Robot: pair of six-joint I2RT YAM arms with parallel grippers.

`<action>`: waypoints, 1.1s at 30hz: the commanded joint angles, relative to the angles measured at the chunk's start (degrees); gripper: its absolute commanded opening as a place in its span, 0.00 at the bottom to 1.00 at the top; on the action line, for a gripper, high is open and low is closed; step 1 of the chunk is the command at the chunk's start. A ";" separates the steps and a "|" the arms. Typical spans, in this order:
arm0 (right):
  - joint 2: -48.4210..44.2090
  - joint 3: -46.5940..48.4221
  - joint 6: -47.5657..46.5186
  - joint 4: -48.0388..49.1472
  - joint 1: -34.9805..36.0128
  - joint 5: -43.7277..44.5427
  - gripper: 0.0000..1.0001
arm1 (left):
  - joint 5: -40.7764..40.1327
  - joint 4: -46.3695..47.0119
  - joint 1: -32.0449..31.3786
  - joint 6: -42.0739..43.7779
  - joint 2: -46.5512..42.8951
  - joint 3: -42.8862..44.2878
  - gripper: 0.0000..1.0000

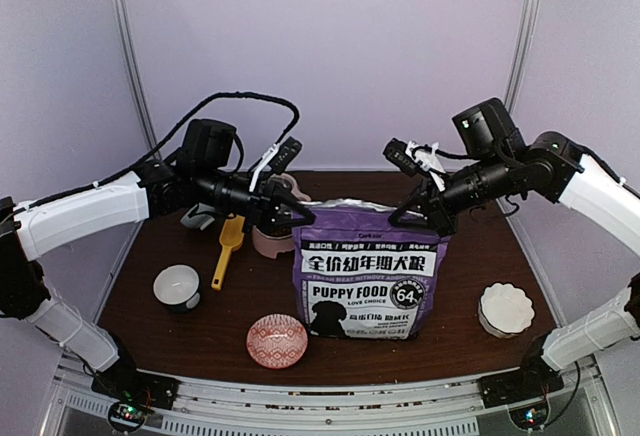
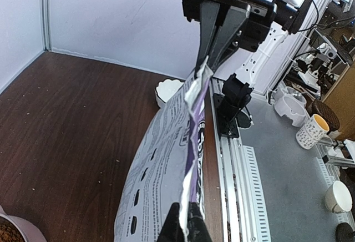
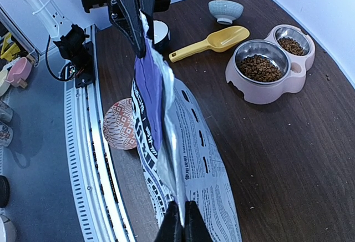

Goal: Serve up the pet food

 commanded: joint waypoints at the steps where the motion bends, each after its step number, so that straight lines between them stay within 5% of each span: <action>1: 1.02 2.25 -0.36 1.44 0.75 -1.24 0.00 | 0.60 0.79 0.41 -0.20 0.44 1.38 0.00; 6: 3.21 3.83 -0.48 1.66 1.81 -1.74 0.16 | 0.69 0.79 0.40 -0.25 0.52 1.38 0.00; 9: 4.35 4.91 -0.81 1.47 2.26 -1.71 0.15 | 0.69 0.79 0.41 -0.28 0.57 1.38 0.00; 12: 5.09 5.74 -1.44 1.07 2.44 -1.64 0.00 | 0.64 0.79 0.42 -0.24 0.52 1.29 0.00; 17: 5.84 6.34 -1.48 1.26 2.82 -2.05 0.00 | 0.64 0.79 0.41 -0.22 0.43 1.29 0.00; 23: 7.72 7.93 -1.36 1.57 3.49 -2.45 0.15 | 0.77 0.79 0.41 -0.24 0.43 1.29 0.00; 27: 8.40 8.78 -1.77 1.62 3.54 -2.42 0.00 | 0.77 0.79 0.39 -0.26 0.33 1.29 0.00; 33: 9.45 9.59 -1.68 1.60 3.95 -2.86 0.01 | 1.08 0.88 0.49 -0.29 0.21 1.29 0.00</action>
